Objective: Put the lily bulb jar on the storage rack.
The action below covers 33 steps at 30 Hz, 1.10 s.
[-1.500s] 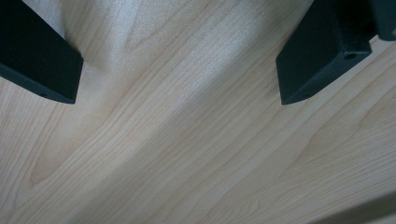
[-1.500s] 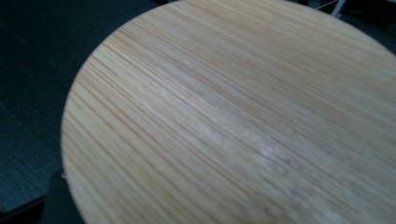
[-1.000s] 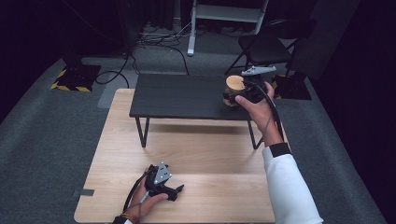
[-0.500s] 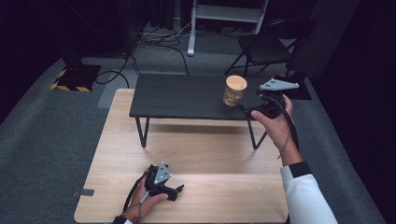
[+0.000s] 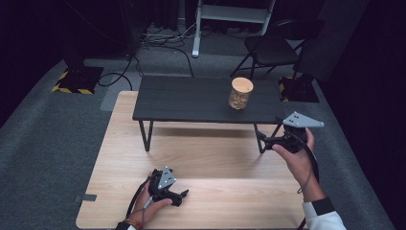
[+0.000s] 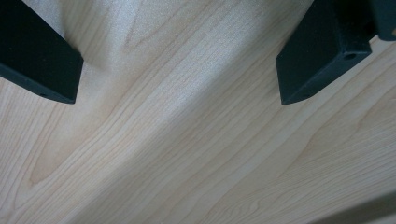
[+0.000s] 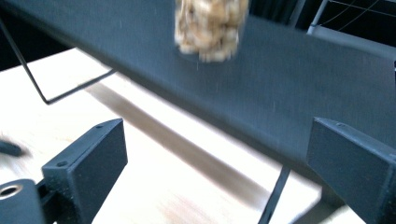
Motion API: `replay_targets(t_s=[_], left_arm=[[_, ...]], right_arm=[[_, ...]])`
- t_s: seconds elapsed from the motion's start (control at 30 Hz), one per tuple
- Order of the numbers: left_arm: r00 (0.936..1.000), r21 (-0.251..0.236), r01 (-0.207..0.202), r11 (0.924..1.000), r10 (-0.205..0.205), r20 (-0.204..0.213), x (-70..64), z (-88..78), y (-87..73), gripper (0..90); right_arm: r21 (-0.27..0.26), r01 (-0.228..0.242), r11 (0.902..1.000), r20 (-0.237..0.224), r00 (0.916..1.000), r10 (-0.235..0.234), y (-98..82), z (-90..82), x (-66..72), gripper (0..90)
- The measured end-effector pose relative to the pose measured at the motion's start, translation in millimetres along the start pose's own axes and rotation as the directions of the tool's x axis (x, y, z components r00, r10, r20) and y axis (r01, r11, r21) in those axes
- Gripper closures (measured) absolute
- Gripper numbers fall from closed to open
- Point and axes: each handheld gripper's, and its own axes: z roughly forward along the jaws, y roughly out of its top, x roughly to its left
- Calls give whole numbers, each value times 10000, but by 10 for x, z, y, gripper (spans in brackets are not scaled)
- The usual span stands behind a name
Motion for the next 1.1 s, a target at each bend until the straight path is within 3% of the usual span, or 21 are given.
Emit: replay_targets(t_s=[0.1,0.33,0.67,0.83,1.1], left_arm=[[10000,0,0,10000,0,0,0,0,0,5],[10000,2,-1,10000,1,-1,0,0,0,5],[10000,1,-3,10000,3,-1,0,-1,0,5],[10000,1,-5,10000,5,-1,0,0,0,5],[10000,3,-5,10000,5,-2,0,-1,0,5]], right_arm=[[-216,-111,9997,-42,9999,110,-248,-54,25,48],[-73,252,9997,-81,9996,-252,-696,-141,188,48],[376,240,9990,-168,9996,-234,-1137,-146,354,48],[884,283,9957,-128,9995,-273,-1366,-104,436,48],[1234,137,9923,-368,9993,-92,-1607,-70,495,48]])
